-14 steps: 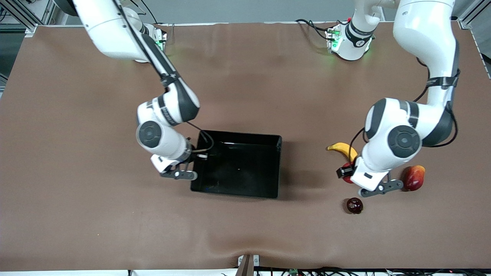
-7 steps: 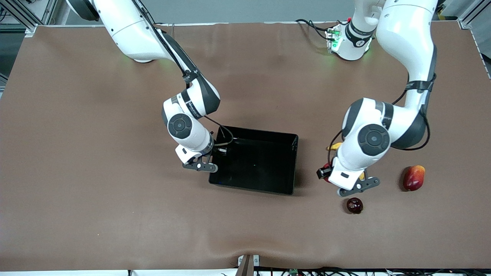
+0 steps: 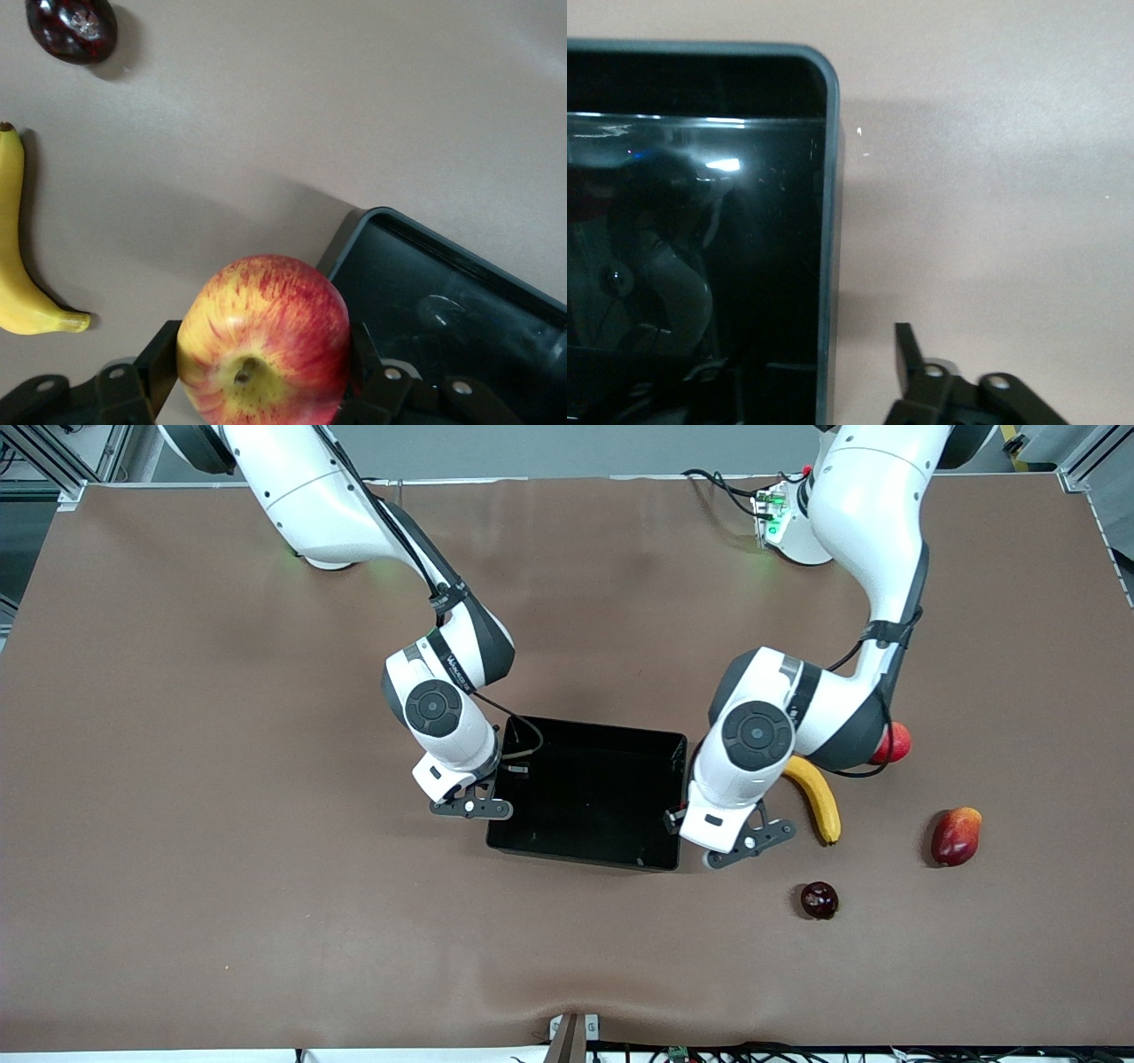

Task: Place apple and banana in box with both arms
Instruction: 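Lift the apple with the left gripper while the right gripper pushes the tray, then retract the right gripper to rest while the left gripper holds the apple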

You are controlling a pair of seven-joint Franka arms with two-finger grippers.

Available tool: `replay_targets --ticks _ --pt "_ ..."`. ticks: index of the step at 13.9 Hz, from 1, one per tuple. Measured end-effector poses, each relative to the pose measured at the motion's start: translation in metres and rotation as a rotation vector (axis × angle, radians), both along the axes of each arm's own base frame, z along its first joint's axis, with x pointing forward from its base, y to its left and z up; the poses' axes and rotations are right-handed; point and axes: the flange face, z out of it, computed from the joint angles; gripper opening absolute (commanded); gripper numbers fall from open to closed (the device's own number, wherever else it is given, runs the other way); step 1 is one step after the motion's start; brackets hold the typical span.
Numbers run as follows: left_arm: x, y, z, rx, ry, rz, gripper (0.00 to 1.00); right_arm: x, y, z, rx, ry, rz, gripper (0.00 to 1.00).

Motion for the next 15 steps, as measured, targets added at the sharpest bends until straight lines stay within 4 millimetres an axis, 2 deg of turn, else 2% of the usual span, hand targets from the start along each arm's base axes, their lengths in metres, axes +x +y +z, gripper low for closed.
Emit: replay_targets --ticks 2,4,7,10,12,15 --pt "0.003 0.003 0.004 -0.002 -0.008 0.006 0.0 0.006 -0.005 0.011 0.004 -0.018 -0.01 1.0" --pt "0.001 -0.004 0.007 -0.007 -0.012 0.012 0.0 0.014 -0.016 0.038 0.009 -0.03 -0.025 1.0" --pt "-0.014 -0.031 0.007 -0.01 -0.012 0.036 0.0 0.021 -0.037 0.096 0.018 -0.041 -0.046 1.0" --pt "-0.036 -0.065 0.003 -0.013 0.001 0.057 0.0 0.026 -0.075 0.145 0.01 -0.03 -0.03 1.0" --pt "-0.05 -0.085 -0.009 -0.009 0.022 0.062 0.0 0.031 -0.105 0.165 0.009 -0.034 -0.014 1.0" --pt "-0.07 -0.108 -0.048 0.026 0.064 0.067 0.0 0.034 -0.151 0.179 -0.009 0.006 0.012 1.0"
